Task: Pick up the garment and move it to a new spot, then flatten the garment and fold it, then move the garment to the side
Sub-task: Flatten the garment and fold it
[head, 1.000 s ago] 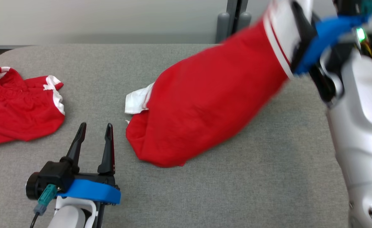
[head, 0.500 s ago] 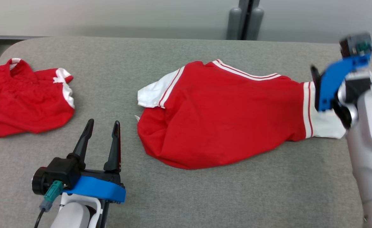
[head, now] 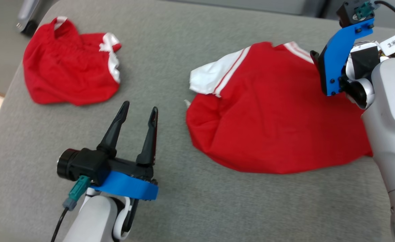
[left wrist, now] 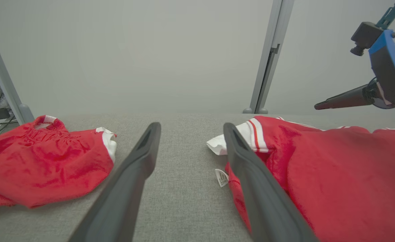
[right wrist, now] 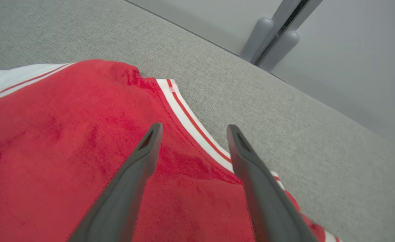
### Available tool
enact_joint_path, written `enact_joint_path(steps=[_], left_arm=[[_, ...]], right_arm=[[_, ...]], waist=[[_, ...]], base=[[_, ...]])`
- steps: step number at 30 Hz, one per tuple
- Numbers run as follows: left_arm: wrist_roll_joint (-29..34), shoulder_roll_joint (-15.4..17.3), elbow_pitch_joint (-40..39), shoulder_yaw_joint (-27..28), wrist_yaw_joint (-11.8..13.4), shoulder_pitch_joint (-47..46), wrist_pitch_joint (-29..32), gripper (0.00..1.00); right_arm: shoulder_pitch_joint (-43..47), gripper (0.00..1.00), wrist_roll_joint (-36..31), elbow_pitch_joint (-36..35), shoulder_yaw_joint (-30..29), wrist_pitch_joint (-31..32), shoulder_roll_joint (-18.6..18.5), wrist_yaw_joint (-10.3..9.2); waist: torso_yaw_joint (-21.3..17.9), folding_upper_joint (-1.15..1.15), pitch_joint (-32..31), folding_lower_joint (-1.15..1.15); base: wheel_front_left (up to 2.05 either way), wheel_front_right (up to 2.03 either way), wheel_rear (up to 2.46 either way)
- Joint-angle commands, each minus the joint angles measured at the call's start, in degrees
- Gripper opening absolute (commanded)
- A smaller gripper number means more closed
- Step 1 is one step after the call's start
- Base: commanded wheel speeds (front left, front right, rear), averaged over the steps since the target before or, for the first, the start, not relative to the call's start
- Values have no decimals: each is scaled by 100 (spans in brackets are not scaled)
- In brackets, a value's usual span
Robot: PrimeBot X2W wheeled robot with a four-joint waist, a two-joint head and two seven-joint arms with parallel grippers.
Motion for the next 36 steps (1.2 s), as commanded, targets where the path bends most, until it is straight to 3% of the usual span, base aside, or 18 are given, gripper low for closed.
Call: enact_joint_path(steps=[1,10,14,15,16,22,26,32,36], left_arm=[[45,-48,-32,-44,-37,-157,-25,100],[214,-223,-40,-260,-174,-299,-26,100],[231,-238,15,-244,-202,-285,-27,100],[236,-223,27,-217,-197,-278,-26,100],[240,-209,39,-203,-193,-267,-25,100],[284,-99,127,-68,-168,-165,-22,100],[268,62,145,64,-99,32,-22,100],[152,331,31,366,76,384,-7,100],[74,462,-150,530,207,632,47,100]], right_arm=[[-111,100,89,105,25,-13,-32,3],[-136,100,35,962,23,-391,-480,2],[25,100,34,1392,81,-314,-395,3],[28,44,68,1443,116,-310,-352,6],[39,0,112,1477,197,-306,-295,9],[-9,0,393,1066,611,-1071,-261,2],[378,0,799,425,870,-1553,-332,2],[1609,0,1066,-1475,765,-2117,-671,3],[2867,0,854,-2894,71,-2178,-713,2]], waist=[[433,0,419,0],[834,0,650,0],[816,0,624,0],[773,0,617,0],[729,0,602,0],[335,0,254,0],[-61,0,-137,0],[-726,0,-558,0],[-1079,0,-717,0]], base=[[0,0,0],[0,0,0],[0,0,0],[0,0,0],[0,0,0],[0,0,0],[0,0,0],[0,0,0],[0,0,0]])
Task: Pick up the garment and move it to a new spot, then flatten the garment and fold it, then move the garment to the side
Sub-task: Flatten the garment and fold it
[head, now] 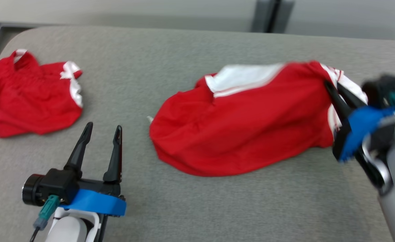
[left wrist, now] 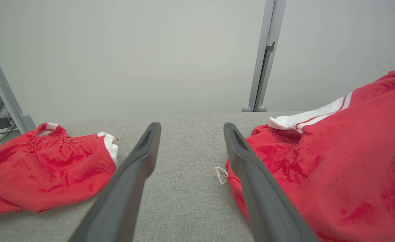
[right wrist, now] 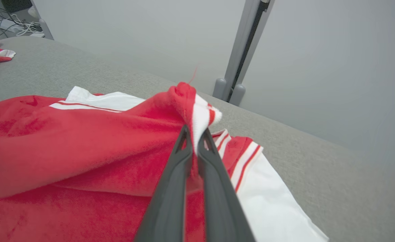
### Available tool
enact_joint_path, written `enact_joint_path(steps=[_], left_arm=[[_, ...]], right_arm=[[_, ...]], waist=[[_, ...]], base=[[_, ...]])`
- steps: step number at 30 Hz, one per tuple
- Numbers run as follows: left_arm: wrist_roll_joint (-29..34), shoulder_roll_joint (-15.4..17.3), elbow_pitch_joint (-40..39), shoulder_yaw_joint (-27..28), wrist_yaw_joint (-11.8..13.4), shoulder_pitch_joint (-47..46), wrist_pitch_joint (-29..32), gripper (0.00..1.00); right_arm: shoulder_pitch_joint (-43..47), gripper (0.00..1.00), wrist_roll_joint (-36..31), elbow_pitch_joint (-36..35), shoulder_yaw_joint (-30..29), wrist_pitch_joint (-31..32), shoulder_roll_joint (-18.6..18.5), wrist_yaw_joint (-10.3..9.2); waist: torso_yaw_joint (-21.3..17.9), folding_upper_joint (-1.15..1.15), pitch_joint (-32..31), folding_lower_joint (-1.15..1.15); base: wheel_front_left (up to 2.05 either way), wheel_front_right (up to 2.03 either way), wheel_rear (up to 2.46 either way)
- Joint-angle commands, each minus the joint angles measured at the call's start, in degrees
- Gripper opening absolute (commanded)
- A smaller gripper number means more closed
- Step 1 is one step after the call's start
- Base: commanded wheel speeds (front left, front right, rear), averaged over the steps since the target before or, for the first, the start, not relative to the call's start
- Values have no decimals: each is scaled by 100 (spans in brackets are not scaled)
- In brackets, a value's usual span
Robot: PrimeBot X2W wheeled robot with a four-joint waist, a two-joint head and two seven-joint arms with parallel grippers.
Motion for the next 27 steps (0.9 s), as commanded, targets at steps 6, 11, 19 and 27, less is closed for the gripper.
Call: enact_joint_path(steps=[6,11,19,27], left_arm=[[-131,158,-272,190,138,300,86,100],[-103,162,-397,171,211,402,135,100],[-110,109,-452,46,266,406,188,100],[-128,115,-513,6,283,371,211,100]], right_arm=[[2268,0,-496,-1638,-1161,64,641,2],[3348,0,-761,-1838,-1877,358,1292,2],[3401,100,-950,-2192,-2880,1261,1703,3],[2128,100,-1032,-2007,-2964,1980,1724,3]], waist=[[-636,0,-409,0],[-770,0,-451,0],[-802,0,-531,0],[-777,0,-453,0]], base=[[0,0,0],[0,0,0],[0,0,0],[0,0,0]])
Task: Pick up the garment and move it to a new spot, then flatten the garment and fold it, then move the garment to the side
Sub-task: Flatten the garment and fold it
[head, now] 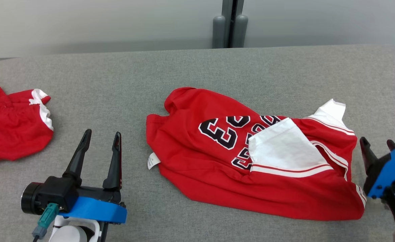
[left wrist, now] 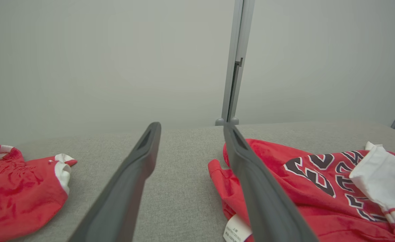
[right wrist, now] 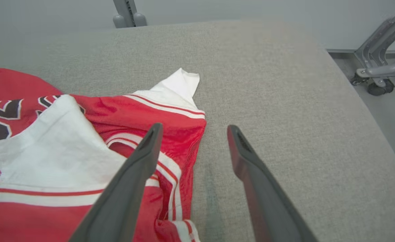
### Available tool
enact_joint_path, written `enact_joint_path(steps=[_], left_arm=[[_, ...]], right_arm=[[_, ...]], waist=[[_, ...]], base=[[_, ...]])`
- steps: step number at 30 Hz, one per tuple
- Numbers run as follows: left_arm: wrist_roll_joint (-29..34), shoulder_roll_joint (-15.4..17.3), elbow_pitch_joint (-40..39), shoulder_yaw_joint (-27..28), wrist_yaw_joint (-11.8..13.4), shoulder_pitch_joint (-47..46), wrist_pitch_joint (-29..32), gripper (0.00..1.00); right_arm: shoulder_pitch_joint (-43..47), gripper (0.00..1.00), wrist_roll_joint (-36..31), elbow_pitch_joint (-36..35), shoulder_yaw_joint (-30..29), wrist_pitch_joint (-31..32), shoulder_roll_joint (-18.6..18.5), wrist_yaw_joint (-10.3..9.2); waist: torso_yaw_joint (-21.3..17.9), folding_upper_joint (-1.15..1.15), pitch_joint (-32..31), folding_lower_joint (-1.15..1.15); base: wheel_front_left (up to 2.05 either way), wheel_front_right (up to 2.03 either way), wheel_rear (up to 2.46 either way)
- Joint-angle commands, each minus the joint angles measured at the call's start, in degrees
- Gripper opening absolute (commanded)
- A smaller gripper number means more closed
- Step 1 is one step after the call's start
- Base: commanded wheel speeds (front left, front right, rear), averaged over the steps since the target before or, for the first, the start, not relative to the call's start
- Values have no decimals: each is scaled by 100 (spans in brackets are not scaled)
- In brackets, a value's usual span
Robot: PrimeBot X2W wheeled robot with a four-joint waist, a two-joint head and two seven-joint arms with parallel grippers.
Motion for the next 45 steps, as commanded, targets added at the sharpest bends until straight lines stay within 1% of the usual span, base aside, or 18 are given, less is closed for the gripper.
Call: enact_joint_path(steps=[1,4,8,11,14,15,16,19,24,26,29,32,33,37,39,42,45], left_arm=[[8,16,-25,4,12,-64,14,100],[47,43,-73,-41,-23,-168,41,100],[59,61,-120,-103,-58,-289,84,100],[79,56,-123,-162,-74,-371,102,100],[84,33,-100,-200,-114,-450,103,100],[85,25,-84,-212,-119,-486,101,100],[83,14,-73,-232,-114,-514,96,100],[66,-8,-15,-263,-108,-543,62,100],[31,-18,67,-279,-90,-525,17,100],[15,-26,93,-290,-90,-501,-3,100],[5,-50,117,-338,-118,-503,-25,100],[12,-93,157,-391,-159,-549,-48,100],[12,-105,178,-404,-157,-564,-58,100],[13,-148,242,-470,-165,-597,-79,100],[7,-153,258,-462,-147,-597,-103,100],[-8,-156,294,-440,-122,-575,-123,100],[-41,-141,323,-401,-100,-533,-149,100]], right_arm=[[-198,100,-62,212,-28,83,2,3],[-873,100,-166,1059,-210,334,-57,3],[-1578,100,-334,2219,-536,479,-87,3],[-1921,100,-559,2923,-776,579,-98,3],[-2131,100,-680,3519,-815,682,-53,9],[-2196,45,-691,3646,-712,639,-17,12],[-2311,0,-643,3697,-643,480,-14,17],[-2622,0,-467,3670,-292,-72,-105,9],[-3138,0,35,3467,602,-1097,-373,3],[-3389,0,175,3465,847,-1452,-466,3],[-3730,0,231,3662,921,-1884,-627,3],[-4001,0,141,4112,658,-2218,-678,3],[-4053,100,96,4320,587,-2212,-668,3],[-4232,100,-157,5021,510,-2078,-775,3],[-4229,100,-232,5268,539,-2012,-760,3],[-4159,100,-327,5341,683,-2123,-669,3],[-3897,100,-221,5083,1124,-2431,-449,3]], waist=[[40,0,54,1],[138,0,211,1],[294,0,420,1],[423,0,549,1],[532,0,618,1],[567,0,632,1],[598,0,643,1],[655,0,619,1],[704,0,513,1],[734,0,482,1],[826,0,473,1],[965,0,504,1],[1010,0,514,1],[1155,0,557,1],[1167,0,571,1],[1139,0,542,1],[1057,0,459,1]], base=[[0,0,0],[0,0,0],[0,0,0],[0,0,0],[0,0,0],[0,0,0],[0,0,0],[0,0,0],[0,0,0],[0,0,0],[0,0,0],[0,0,0],[0,0,0],[0,0,0],[0,0,0],[0,0,0],[0,0,0]])
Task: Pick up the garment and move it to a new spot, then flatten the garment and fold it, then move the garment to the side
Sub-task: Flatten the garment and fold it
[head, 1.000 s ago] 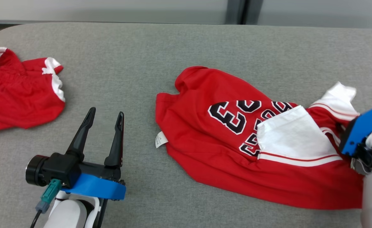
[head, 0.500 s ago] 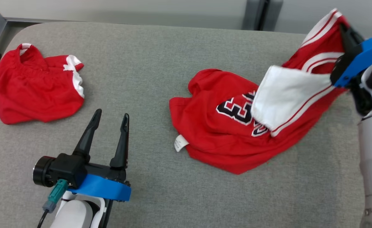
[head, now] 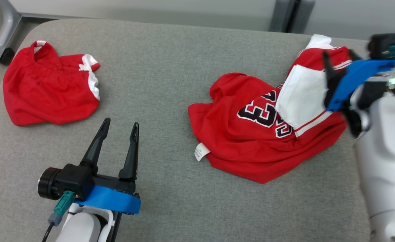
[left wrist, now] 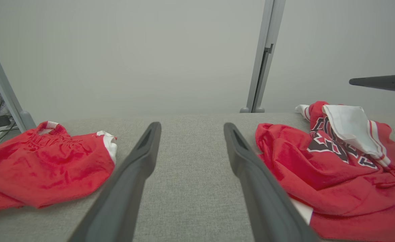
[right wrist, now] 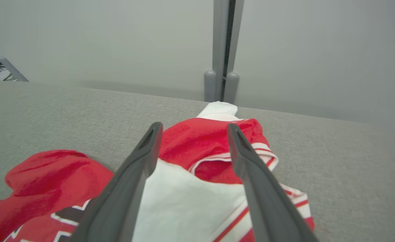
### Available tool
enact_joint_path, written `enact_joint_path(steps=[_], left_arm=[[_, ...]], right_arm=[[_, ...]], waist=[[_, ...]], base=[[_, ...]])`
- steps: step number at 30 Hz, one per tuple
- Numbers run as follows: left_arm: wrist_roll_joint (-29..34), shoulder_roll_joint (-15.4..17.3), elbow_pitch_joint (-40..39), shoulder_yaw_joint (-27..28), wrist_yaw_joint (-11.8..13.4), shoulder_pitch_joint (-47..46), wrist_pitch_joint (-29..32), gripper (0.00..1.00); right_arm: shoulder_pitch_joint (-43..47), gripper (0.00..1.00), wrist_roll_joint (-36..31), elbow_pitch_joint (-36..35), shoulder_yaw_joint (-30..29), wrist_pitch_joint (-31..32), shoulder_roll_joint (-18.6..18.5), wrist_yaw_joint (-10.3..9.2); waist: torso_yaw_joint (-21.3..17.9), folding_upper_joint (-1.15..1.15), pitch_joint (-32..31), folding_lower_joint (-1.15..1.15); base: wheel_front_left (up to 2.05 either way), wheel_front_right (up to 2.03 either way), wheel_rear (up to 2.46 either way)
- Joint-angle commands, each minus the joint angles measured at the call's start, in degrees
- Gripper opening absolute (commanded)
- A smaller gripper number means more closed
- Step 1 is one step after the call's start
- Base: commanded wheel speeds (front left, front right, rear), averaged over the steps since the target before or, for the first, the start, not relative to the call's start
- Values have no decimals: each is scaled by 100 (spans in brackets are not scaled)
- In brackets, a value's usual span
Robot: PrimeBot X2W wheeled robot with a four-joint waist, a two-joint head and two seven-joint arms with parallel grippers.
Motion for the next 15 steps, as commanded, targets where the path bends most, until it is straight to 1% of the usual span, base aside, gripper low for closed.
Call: enact_joint_path(steps=[1,4,6,8,11,15], left_arm=[[-32,15,0,50,33,-3,-43,100],[-48,62,10,100,62,68,-54,100],[-73,87,-12,123,100,110,-61,100],[-85,115,-39,128,105,118,-54,100],[-71,142,-67,94,65,68,-28,100],[-72,148,-77,69,57,-3,-13,100]], right_arm=[[251,100,71,-190,280,-135,123,3],[755,100,258,-721,1008,-193,279,2],[1143,100,328,-1138,1524,-131,351,3],[1528,100,326,-1485,1921,-12,365,2],[1913,100,173,-1839,2231,109,377,3],[2011,100,-142,-1909,2218,161,408,2]], waist=[[-87,0,-74,-1],[-228,0,-196,-1],[-312,0,-235,-1],[-372,0,-245,-1],[-424,0,-225,-1],[-419,0,-180,-1]], base=[[0,0,0],[0,0,0],[0,0,0],[0,0,0],[0,0,0],[0,0,0]])
